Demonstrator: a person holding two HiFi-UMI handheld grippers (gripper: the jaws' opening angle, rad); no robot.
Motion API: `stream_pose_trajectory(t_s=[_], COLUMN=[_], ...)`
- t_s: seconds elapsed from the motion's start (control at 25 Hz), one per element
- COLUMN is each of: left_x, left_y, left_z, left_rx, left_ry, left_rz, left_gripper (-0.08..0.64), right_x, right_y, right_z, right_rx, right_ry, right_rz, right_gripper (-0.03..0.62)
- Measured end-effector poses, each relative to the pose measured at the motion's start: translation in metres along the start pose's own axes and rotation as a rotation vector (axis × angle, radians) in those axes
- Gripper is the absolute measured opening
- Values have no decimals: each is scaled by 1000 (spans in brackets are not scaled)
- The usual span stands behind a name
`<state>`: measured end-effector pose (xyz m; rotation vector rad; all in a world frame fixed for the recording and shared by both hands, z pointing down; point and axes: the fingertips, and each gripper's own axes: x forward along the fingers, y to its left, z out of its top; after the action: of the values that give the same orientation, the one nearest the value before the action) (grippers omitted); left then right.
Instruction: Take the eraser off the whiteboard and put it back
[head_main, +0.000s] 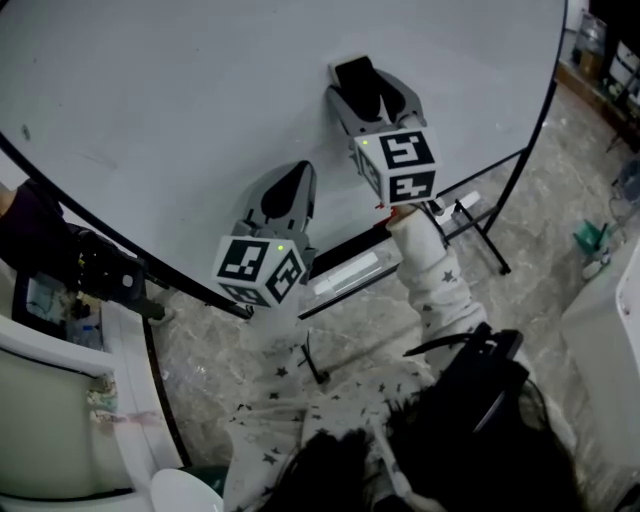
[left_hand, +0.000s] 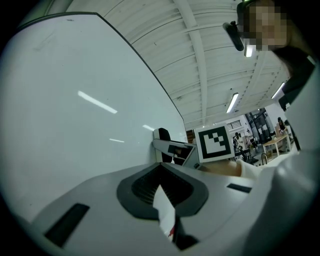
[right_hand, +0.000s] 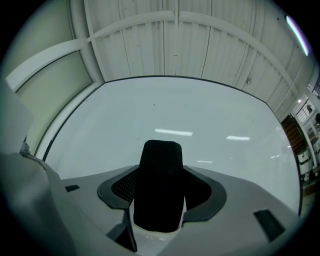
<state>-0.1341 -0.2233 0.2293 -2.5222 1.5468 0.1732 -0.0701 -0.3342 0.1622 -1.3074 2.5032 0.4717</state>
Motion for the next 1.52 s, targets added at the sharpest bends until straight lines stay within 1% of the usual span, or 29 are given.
stream_pose_trajectory(t_s=[0.44, 0.72, 0.96, 1.24, 1.4, 1.52], left_x=[2, -1, 1, 5, 7, 7], left_y=[0, 1, -12, -45, -61, -65], left_z=[3, 5, 2, 15, 18, 14], left_rx=[-16, -13, -30, -33, -38, -59], left_ry=[-13, -11, 1, -23, 3, 16], left_rz=[-15, -15, -29, -68, -69, -77], left_gripper=[2, 0, 2, 2, 2, 0], right_x=[1, -16, -43, -81, -98, -105], right_y=[6, 12, 18, 11, 4, 2], right_z=[-6, -3, -5, 2, 9, 8], right_rx=[41, 77, 107, 130, 147, 161], right_ry=[19, 1, 11, 15, 14, 19], right_rz=[25, 56, 90, 102, 103, 96], right_gripper=[258, 258, 258, 258, 258, 258])
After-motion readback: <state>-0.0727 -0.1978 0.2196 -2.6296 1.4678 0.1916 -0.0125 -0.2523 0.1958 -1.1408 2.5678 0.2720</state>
